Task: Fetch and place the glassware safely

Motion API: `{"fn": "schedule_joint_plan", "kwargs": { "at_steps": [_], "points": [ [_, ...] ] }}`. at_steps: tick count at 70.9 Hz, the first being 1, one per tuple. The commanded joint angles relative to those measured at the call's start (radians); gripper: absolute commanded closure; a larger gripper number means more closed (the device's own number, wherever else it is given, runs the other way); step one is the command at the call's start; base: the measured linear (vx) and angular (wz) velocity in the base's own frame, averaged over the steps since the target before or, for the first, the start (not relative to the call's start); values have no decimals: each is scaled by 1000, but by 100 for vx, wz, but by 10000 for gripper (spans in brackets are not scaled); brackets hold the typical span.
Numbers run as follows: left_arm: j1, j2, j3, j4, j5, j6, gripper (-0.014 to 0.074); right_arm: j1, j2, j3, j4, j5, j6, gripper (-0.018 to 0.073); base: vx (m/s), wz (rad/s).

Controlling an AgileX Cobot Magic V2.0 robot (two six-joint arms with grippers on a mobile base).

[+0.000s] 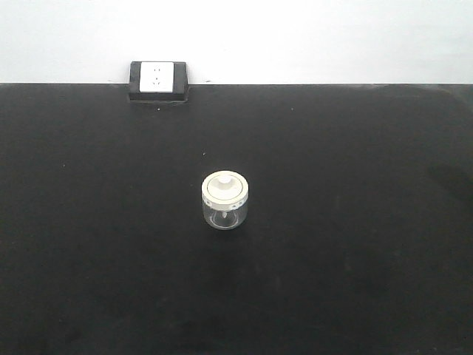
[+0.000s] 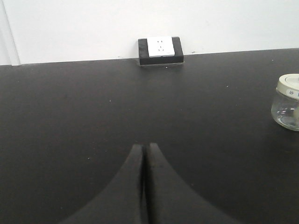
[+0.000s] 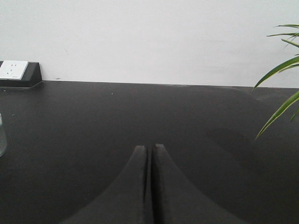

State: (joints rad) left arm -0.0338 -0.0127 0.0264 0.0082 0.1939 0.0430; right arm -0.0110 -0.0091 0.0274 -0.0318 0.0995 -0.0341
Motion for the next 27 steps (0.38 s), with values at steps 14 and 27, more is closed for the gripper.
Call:
{"fn": "schedule_joint_plan", "kwargs": {
  "at_steps": [14, 27],
  "points": [
    [-1, -11, 30, -8, -77, -9, 603, -5, -13, 19, -3, -67, -9, 560, 0, 0],
    [-1, -11, 30, -8, -77, -9, 603, -5, -13, 19, -3, -67, -9, 560, 0, 0]
  ]
}}
